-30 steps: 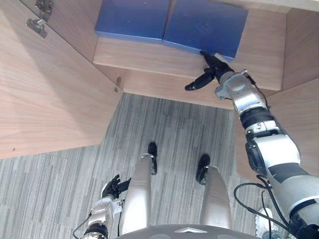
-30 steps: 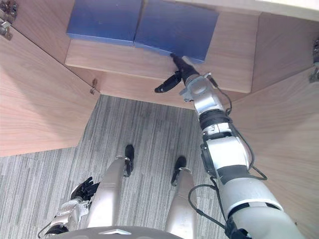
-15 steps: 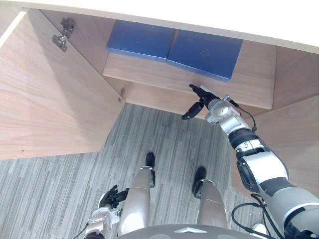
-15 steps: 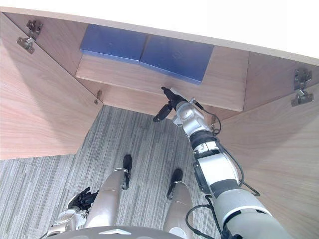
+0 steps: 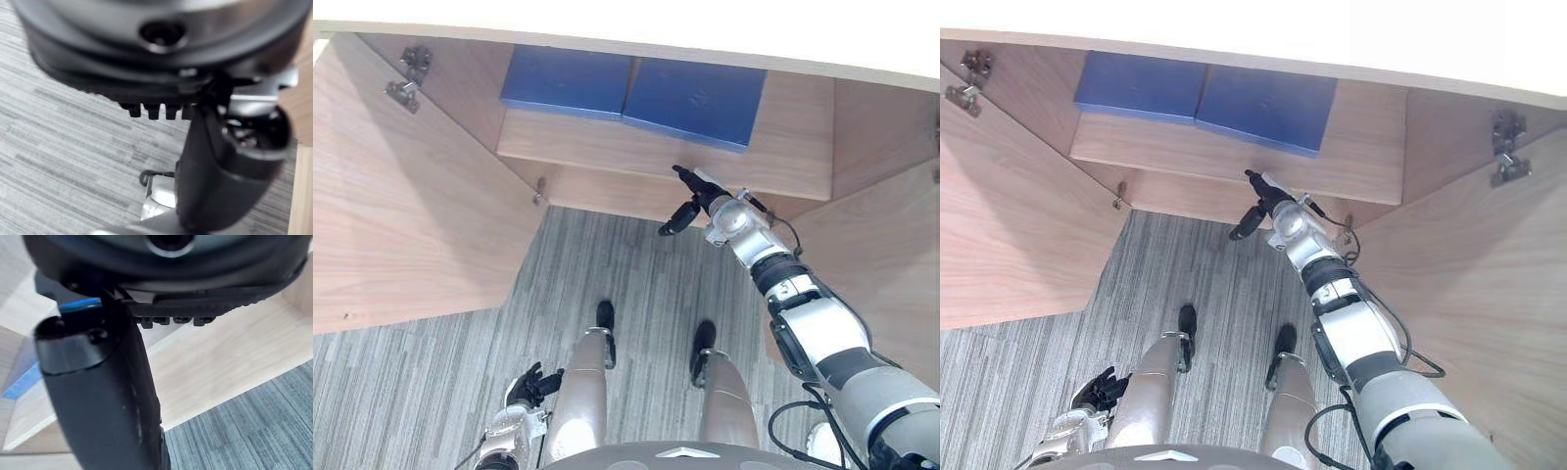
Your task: Walk over to the cabinet, pick up the folder, carry it to the office cabinet, place the folder inside the office cabinet, then close the office cabinet door
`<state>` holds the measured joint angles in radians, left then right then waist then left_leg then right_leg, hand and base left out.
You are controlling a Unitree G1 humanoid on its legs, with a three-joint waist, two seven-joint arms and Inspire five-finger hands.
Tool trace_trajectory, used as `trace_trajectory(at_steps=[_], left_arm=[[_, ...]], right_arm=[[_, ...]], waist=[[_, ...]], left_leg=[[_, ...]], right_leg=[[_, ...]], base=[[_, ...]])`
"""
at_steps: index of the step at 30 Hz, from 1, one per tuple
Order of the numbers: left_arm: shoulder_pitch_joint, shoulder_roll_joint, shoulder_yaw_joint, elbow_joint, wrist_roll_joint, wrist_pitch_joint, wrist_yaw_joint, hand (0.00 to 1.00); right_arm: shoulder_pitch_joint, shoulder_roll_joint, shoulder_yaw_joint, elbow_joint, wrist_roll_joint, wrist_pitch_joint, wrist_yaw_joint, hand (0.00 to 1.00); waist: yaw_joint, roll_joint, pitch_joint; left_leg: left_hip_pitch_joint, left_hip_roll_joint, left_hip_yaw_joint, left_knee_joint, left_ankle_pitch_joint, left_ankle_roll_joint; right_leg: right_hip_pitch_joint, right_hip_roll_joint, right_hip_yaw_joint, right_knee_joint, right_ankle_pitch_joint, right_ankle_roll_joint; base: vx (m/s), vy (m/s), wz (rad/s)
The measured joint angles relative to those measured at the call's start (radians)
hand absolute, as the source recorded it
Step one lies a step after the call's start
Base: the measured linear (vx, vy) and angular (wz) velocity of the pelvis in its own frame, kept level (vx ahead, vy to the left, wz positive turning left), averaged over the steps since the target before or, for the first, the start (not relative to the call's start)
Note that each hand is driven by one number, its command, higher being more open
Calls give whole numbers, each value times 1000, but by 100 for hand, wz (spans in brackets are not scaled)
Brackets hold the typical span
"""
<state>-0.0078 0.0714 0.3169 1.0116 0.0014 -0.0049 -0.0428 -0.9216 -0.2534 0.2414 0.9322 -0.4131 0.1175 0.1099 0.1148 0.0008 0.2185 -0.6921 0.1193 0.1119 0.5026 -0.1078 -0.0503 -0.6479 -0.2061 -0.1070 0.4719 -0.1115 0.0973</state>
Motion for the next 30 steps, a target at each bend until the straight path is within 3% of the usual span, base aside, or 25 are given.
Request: trace_trajectory(at_steps=[7,11,17,24,29,30], left_arm=[[-1,-15,42,-12,0,-18,14,100],[-4,-22,52,-35,-1,-33,19,100],[-4,-26,52,-44,-1,-43,27,100],[-4,-34,58,-55,-2,-44,27,100],[-4,-35,60,-56,-3,-45,28,100],[-4,-36,60,-58,-2,-44,27,100]], right_arm=[[-52,-74,-121,-161,6,15,-123,100],[-123,-116,-159,-214,7,15,-152,100],[-169,-157,-182,-242,37,15,-185,100],[-220,-215,-161,-241,37,15,-171,100],[-233,-213,-45,-237,20,10,-133,100],[-233,-209,-17,-236,-62,9,-120,100]], waist=[[-18,2,11],[-24,4,55],[-30,11,77],[-34,25,91],[-32,27,93],[-32,30,95]], left_leg=[[-30,8,-6,21,-8,2],[-34,11,-9,24,-8,2],[-41,14,-14,26,-11,-1],[-65,17,-20,41,-14,0],[-66,32,-11,52,-25,-4],[-68,32,-9,51,-25,-4]], right_leg=[[-16,9,-3,-2,7,3],[-17,13,-5,-2,9,2],[-19,16,-10,-3,9,2],[-34,19,-12,-1,10,2],[-38,32,-2,0,10,1],[-43,33,0,1,10,1]], base=[[2,-4,0],[0,0,0],[5,-5,0],[2,-3,-1],[7,-36,-9],[5,-45,-4]])
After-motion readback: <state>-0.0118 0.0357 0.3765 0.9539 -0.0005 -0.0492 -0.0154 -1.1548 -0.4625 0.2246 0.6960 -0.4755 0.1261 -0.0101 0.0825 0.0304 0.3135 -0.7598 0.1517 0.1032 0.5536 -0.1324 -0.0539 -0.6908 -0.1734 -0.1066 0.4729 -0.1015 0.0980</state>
